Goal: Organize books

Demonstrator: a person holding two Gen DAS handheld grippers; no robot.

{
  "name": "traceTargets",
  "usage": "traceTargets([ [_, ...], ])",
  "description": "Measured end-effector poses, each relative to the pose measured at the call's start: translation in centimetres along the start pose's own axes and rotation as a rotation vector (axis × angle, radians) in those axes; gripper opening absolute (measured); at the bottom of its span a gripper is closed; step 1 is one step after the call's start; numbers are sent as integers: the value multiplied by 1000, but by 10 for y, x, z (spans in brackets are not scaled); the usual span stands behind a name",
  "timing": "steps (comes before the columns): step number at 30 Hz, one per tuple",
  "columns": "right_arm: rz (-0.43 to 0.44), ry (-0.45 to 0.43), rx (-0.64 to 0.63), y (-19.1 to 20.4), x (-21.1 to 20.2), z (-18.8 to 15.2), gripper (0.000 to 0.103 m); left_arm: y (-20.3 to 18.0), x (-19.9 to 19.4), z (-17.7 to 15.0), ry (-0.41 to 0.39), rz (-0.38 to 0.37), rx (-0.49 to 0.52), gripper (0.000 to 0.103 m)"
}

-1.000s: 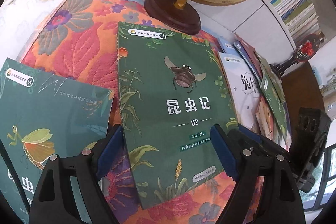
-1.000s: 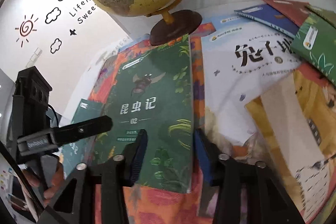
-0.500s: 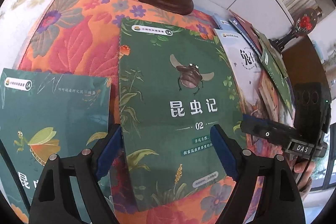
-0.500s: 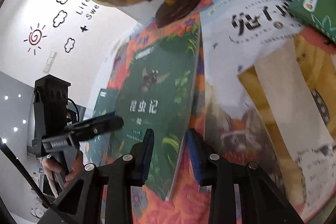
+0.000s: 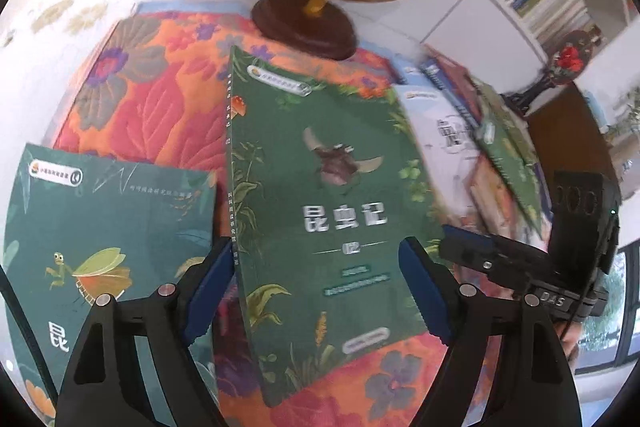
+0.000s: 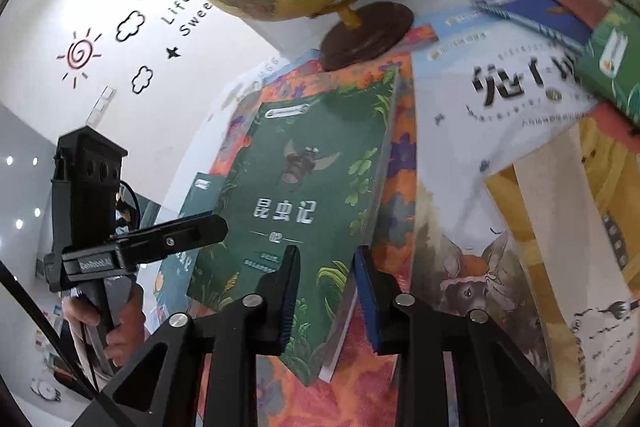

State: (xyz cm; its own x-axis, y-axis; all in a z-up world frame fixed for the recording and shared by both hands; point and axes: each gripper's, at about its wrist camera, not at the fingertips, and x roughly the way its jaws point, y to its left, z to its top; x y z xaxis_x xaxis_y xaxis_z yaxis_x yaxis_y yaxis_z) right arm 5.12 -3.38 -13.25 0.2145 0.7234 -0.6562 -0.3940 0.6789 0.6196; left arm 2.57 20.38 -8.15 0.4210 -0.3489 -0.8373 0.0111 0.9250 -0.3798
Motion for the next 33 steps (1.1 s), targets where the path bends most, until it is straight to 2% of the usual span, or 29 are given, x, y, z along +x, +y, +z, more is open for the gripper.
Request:
traceTargets([
  [5, -8, -13, -113, 36, -15, 0, 25, -16, -17, -3, -29, 12, 45, 80],
  [8, -8, -21, -142, 53, -21, 0, 25, -19, -23, -4, -36, 13, 57, 80],
  [10, -42, 0, -142, 57, -20, 1, 25, -18, -23, -3, -26, 27, 66, 80],
  [12, -85, 47, -94, 49, -15, 1, 25, -15, -17, -3, 2, 37, 62, 80],
  [17, -109, 188, 79, 1, 19, -1, 25, 11, 22, -4, 109, 44, -15, 80],
  [19, -59, 185, 104, -6, 19, 1, 25, 15, 26, -3, 106, 31, -18, 80],
  [22, -71, 195, 105, -13, 12, 1, 25, 12, 27, -5, 114, 32, -5, 80],
  [23, -55, 193, 111, -15, 12, 1, 28, 12, 27, -5, 115, 31, -2, 81],
  [24, -24, 186, 122, -18, 14, 0, 33, 11, 27, -6, 114, 31, 1, 81],
  [26, 49, 137, 136, -22, 16, 0, 35, 10, 28, -6, 114, 33, 4, 81],
  [28, 28, 115, 110, -17, 20, 2, 36, 10, 28, -6, 111, 32, 6, 81],
  [30, 18, 112, 80, -10, 22, 3, 44, 11, 27, -6, 108, 14, -5, 82],
  [33, 1, 66, 61, -7, 22, 4, 46, 15, 25, -6, 104, -2, -11, 82],
])
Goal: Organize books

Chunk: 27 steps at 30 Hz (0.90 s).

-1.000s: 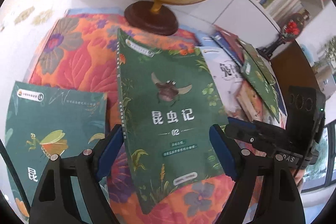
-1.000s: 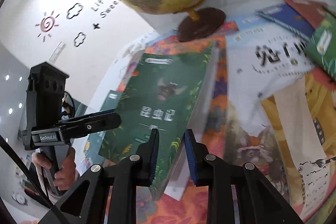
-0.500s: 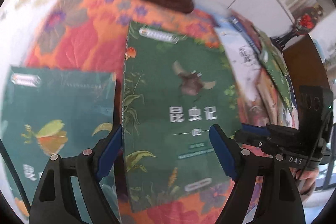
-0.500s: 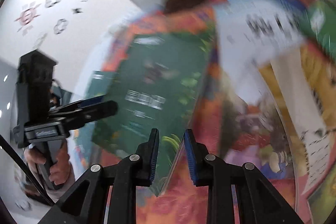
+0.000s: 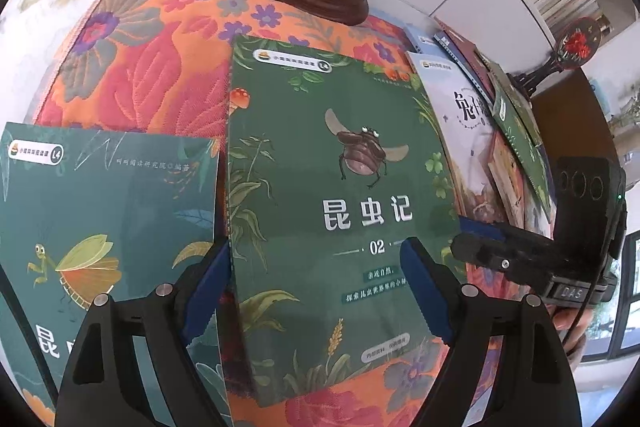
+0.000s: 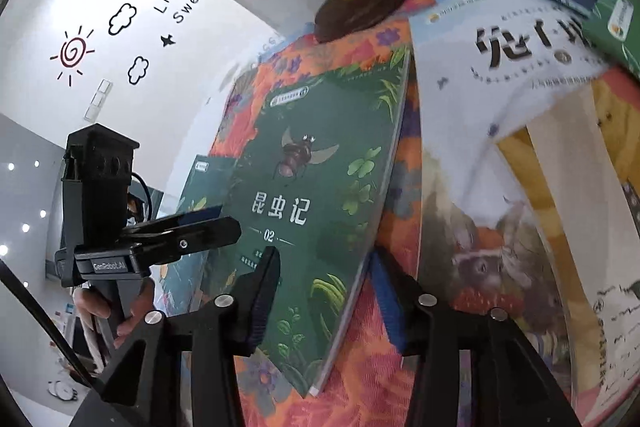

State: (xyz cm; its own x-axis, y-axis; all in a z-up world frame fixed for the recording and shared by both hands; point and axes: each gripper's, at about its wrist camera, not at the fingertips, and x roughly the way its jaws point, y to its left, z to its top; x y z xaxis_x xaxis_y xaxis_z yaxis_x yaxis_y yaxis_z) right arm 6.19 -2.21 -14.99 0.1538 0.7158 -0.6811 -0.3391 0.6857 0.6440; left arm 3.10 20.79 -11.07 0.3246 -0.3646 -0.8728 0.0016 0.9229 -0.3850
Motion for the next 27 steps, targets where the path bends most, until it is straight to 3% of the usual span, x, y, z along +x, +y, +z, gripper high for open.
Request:
traceTargets([
  [4, 3, -3, -15, -2, -1, -1, 47, 0, -1, 0, 0, 2, 2, 82],
  [9, 148, 82, 47, -19, -9, -5, 44, -2, 1, 0, 6, 12, 19, 82],
  [11, 127, 75, 65, -18, -6, -4, 43, -3, 2, 1, 6, 20, 24, 82],
  [15, 49, 19, 17, -4, -1, -1, 54, -1, 2, 2, 2, 3, 20, 83],
  [19, -5, -19, -16, 2, 1, 1, 55, 2, 0, 3, -7, -8, 0, 83],
  [23, 12, -17, -24, 0, -7, 2, 44, -5, -9, 2, -28, 7, 16, 83],
  [27, 49, -36, -78, 15, -21, 3, 40, -15, -27, 0, -66, -53, 47, 83],
])
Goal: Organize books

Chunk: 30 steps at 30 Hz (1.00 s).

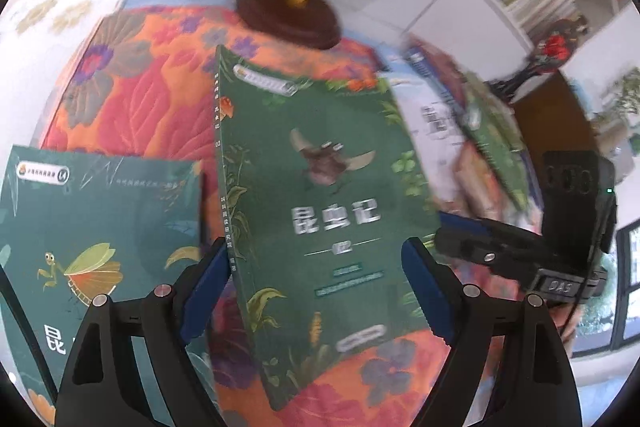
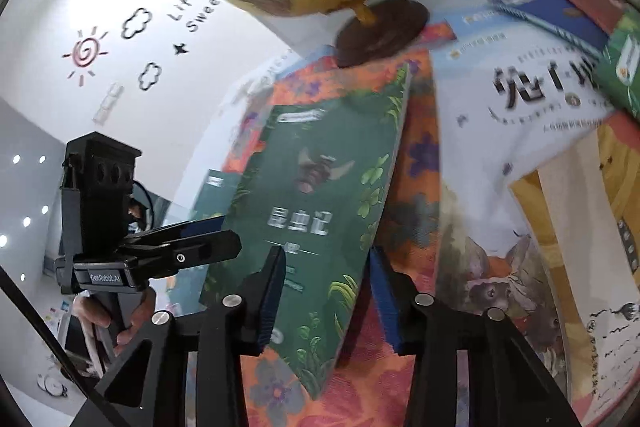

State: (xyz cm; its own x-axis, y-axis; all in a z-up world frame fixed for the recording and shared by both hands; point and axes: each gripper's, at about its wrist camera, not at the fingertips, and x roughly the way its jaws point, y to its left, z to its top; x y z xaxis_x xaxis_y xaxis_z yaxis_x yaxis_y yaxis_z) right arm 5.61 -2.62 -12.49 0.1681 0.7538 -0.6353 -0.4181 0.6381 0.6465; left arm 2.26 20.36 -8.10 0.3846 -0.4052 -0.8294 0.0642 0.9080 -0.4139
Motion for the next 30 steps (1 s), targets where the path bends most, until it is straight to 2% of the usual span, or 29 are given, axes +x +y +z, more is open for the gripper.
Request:
traceTargets([
  [6, -35, -14, -125, 46, -8, -3, 39, -11, -18, -2, -37, 11, 20, 83],
  [14, -11, -62, -205, 79, -25, -8, 39, -14, -43, -1, -87, 3, 26, 83],
  [16, 9, -69, -232, 89, -28, -10, 37, -15, -49, -1, -97, -11, 26, 83],
  [18, 43, -73, -253, 98, -29, -12, 29, -17, -51, -2, -90, -44, 35, 83],
  [19, 83, -55, -264, 104, -27, -13, 27, -21, -51, -3, -88, -68, 53, 81],
  [20, 81, -41, -272, 107, -25, -14, 27, -24, -51, -2, -86, -76, 66, 82],
  [21, 50, -27, -279, 110, -22, -14, 27, -25, -49, -2, -80, -37, 66, 82],
  [23, -47, -2, -254, 105, -14, -15, 27, -21, -41, -3, -63, 75, 66, 81],
  [27, -56, 24, -64, 56, -5, -15, 28, 5, -22, -1, 6, 66, 12, 81],
  [30, -26, 92, 89, 15, 12, -28, 32, 25, -4, -2, 64, 50, -25, 81],
])
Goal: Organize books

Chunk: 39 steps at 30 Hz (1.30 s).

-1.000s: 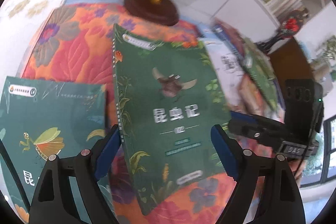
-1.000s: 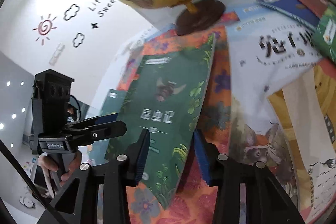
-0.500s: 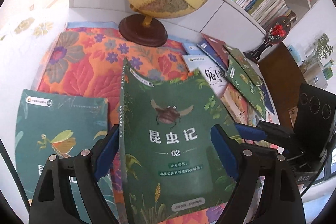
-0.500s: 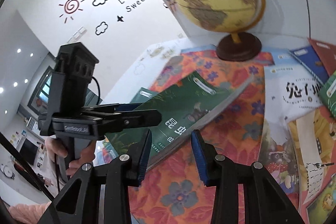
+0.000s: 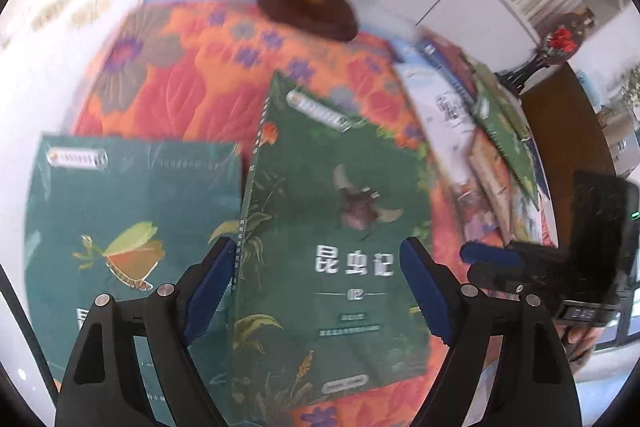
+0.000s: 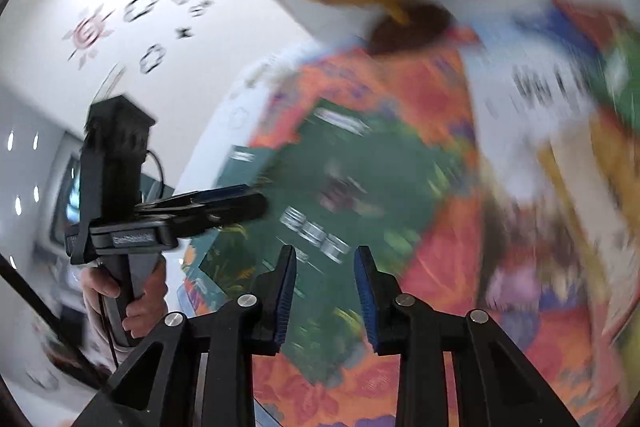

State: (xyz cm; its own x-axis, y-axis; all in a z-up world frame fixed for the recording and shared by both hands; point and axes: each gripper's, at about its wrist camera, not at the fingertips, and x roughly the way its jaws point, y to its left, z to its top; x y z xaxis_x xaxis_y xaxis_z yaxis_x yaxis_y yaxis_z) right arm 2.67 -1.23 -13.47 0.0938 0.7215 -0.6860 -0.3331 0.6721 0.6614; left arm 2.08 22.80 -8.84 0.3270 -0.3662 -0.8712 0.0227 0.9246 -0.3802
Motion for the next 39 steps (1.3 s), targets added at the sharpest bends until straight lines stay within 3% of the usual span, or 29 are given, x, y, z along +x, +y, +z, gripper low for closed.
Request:
traceTargets([
  [3, -7, 48, 105, -26, 14, -6, 40, 8, 5, -1, 10, -36, -18, 81],
  [6, 69, 42, 156, -36, 14, -4, 43, 4, 5, -4, 20, -33, 2, 81],
  [14, 174, -9, 153, -33, 23, 1, 54, 0, 9, -6, 24, -33, 34, 81],
  [20, 173, -86, 56, -16, 27, -3, 59, -2, 10, -6, 18, -47, 38, 82],
  [22, 129, -90, 59, -13, 27, -3, 43, -1, 16, -6, 43, -71, 28, 81],
  [23, 126, -90, 98, -17, 25, -1, 24, 2, 19, -6, 48, -89, 10, 81],
  [24, 145, -101, 133, -22, 22, 0, 12, 4, 21, -5, 57, -103, -8, 81],
  [29, 52, -125, 70, -7, 8, 1, 10, 0, 13, -5, 30, -163, -7, 80],
  [39, 61, -161, -6, 30, -8, 0, 10, -5, -25, -6, -59, -145, 5, 80],
])
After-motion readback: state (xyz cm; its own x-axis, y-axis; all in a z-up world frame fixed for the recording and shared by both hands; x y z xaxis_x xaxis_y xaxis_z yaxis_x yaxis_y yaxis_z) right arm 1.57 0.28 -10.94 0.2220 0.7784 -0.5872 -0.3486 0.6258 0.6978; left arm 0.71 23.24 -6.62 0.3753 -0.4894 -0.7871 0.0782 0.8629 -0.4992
